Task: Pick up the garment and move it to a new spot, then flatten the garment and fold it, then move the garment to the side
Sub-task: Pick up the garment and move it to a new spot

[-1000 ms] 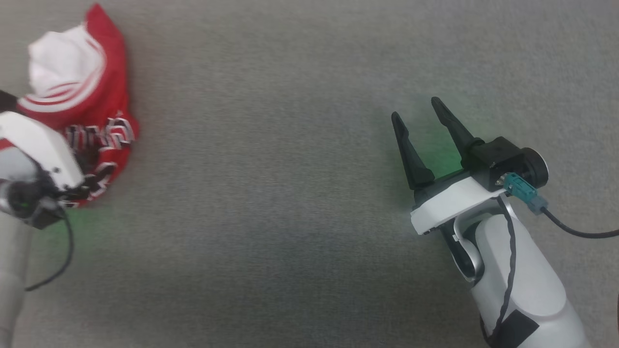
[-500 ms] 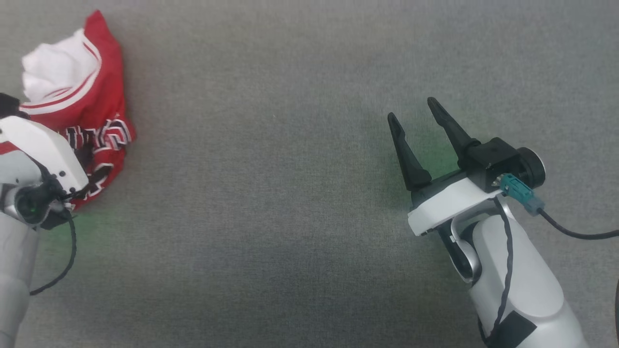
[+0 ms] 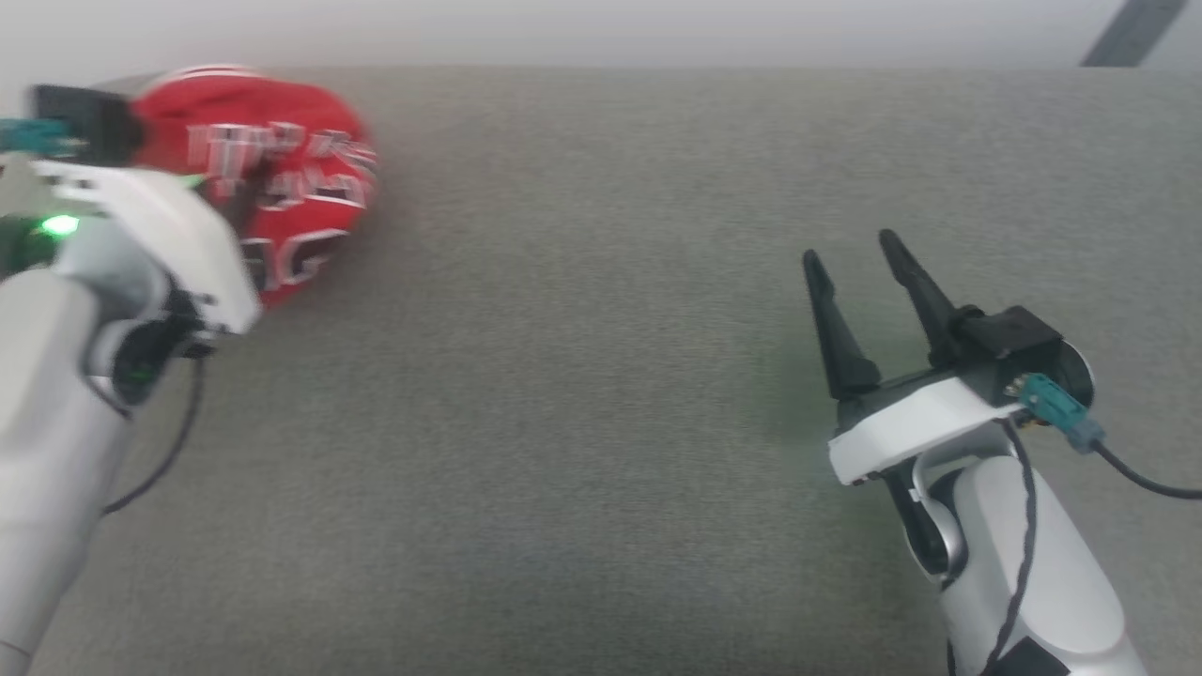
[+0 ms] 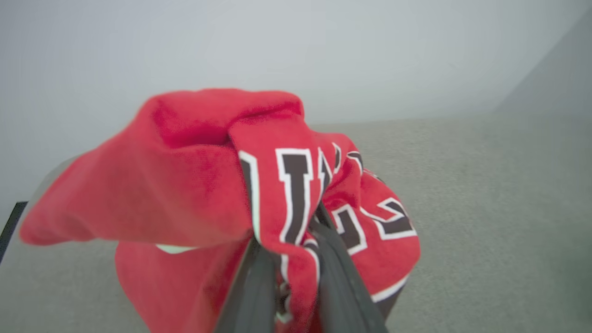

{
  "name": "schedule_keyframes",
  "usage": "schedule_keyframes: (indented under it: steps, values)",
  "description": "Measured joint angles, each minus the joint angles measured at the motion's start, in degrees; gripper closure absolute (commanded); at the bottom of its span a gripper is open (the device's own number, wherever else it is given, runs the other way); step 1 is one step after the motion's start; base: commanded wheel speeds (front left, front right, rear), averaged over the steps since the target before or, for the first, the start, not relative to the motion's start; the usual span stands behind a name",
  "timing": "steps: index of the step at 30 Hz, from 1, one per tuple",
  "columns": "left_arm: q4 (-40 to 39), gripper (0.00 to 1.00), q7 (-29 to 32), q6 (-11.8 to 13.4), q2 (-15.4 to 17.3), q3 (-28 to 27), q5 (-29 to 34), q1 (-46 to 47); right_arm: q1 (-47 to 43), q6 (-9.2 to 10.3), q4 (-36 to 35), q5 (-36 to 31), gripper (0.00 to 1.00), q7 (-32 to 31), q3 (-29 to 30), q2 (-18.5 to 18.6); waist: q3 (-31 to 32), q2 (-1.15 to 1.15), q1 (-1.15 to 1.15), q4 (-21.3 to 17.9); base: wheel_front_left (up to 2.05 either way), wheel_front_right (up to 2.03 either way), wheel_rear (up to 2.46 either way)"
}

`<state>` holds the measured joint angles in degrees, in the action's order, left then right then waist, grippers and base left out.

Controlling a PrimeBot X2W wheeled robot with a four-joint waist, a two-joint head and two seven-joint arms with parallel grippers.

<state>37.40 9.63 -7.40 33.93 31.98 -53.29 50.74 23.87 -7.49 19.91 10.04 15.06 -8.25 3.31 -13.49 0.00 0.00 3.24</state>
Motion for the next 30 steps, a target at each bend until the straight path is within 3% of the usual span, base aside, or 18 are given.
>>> schedule_keyframes:
  steps: [5,11,19,22,27,30]
  values:
    - [-11.1,1.00,1.3,0.0,0.5,7.3,-0.4,1.1,-1.4,0.00,-1.7,0.6,0.00,0.0,2.2,-0.1,-0.2,0.00,0.00,-3.5,0.00,0.00,0.00]
    - [-20.9,1.00,1.4,0.0,-2.1,15.5,-0.1,5.4,-1.7,0.00,-3.4,2.8,0.00,0.0,3.7,-0.2,-2.2,0.00,0.00,-8.4,0.00,0.00,0.00]
    - [-26.4,1.00,-4.0,0.0,-4.8,30.8,-3.2,14.3,-1.2,0.00,-5.1,7.3,0.00,0.0,4.0,-0.3,-6.5,0.00,0.00,-15.4,0.00,0.00,0.00]
    - [-25.9,1.00,-5.2,0.0,-1.7,39.4,-5.9,17.3,-1.2,0.01,-5.4,9.1,0.00,0.0,3.9,-0.2,-8.8,0.00,0.00,-18.6,0.00,0.00,0.00]
    - [-25.4,1.00,-1.5,0.0,3.6,41.3,-7.5,17.9,-1.1,0.00,-5.7,10.6,0.00,0.0,3.9,-0.3,-11.0,0.00,0.00,-21.4,0.00,0.00,0.00]
    - [-26.6,1.00,4.9,0.0,6.3,41.3,-3.7,15.9,-0.8,0.00,-6.0,11.1,0.00,0.0,3.5,-0.3,-11.9,0.00,0.00,-22.3,0.00,0.00,0.00]
